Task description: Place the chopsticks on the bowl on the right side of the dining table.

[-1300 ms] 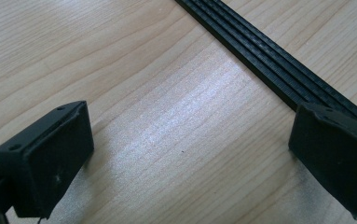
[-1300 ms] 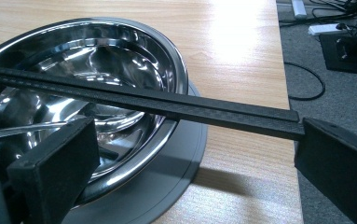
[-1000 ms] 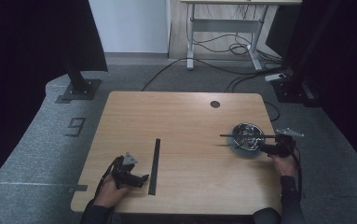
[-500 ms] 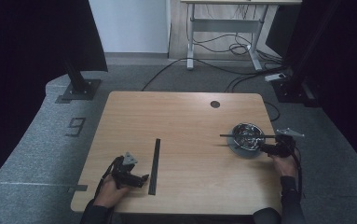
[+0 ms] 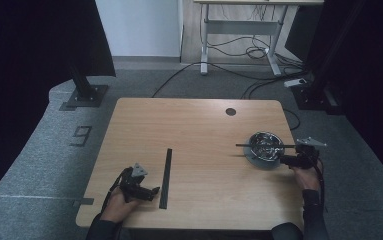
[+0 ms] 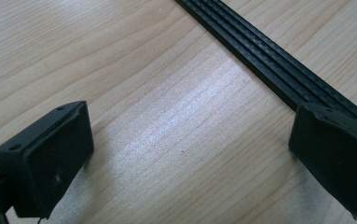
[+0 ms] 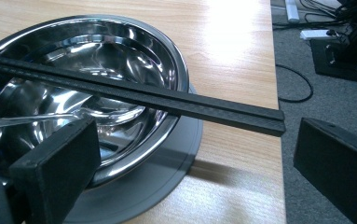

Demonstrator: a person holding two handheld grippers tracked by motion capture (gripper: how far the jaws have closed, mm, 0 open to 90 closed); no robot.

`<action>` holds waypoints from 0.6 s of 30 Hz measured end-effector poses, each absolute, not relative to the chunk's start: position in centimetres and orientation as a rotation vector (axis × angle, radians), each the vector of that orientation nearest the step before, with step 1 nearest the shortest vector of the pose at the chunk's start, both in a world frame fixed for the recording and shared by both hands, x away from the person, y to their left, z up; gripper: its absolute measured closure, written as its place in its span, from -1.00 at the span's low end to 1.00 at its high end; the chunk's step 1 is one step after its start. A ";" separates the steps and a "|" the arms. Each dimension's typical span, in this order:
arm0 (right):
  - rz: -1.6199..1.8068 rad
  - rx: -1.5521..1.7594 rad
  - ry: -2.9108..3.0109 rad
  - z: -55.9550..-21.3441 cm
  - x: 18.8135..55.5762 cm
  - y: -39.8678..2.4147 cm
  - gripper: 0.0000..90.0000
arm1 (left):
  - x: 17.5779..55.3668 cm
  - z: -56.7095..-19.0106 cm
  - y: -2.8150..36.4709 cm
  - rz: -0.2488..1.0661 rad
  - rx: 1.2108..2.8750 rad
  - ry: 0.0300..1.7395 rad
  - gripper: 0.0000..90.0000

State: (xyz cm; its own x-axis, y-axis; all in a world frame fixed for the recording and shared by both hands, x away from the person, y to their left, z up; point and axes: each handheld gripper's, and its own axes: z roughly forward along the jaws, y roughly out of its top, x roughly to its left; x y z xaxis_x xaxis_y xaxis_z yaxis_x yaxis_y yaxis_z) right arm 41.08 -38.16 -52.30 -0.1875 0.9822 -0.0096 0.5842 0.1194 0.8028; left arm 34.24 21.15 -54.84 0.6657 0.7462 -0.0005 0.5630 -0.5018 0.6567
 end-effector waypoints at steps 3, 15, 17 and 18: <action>0.905 1.506 1.847 -52.0 40.8 -38.1 -1.00 | 34.2 -54.8 21.2 0.376 2.246 1.006 -1.00; 0.893 1.456 1.897 -50.9 39.2 -37.7 -1.00 | 34.2 -54.8 21.2 0.375 2.246 1.006 -1.00; 0.888 1.449 1.905 -50.9 38.8 -37.7 -1.00 | 34.2 -54.8 21.1 0.376 2.246 1.007 -1.00; 0.885 1.447 1.911 -50.8 38.7 -37.7 -1.00 | 34.2 -54.8 21.2 0.376 2.246 1.006 -1.00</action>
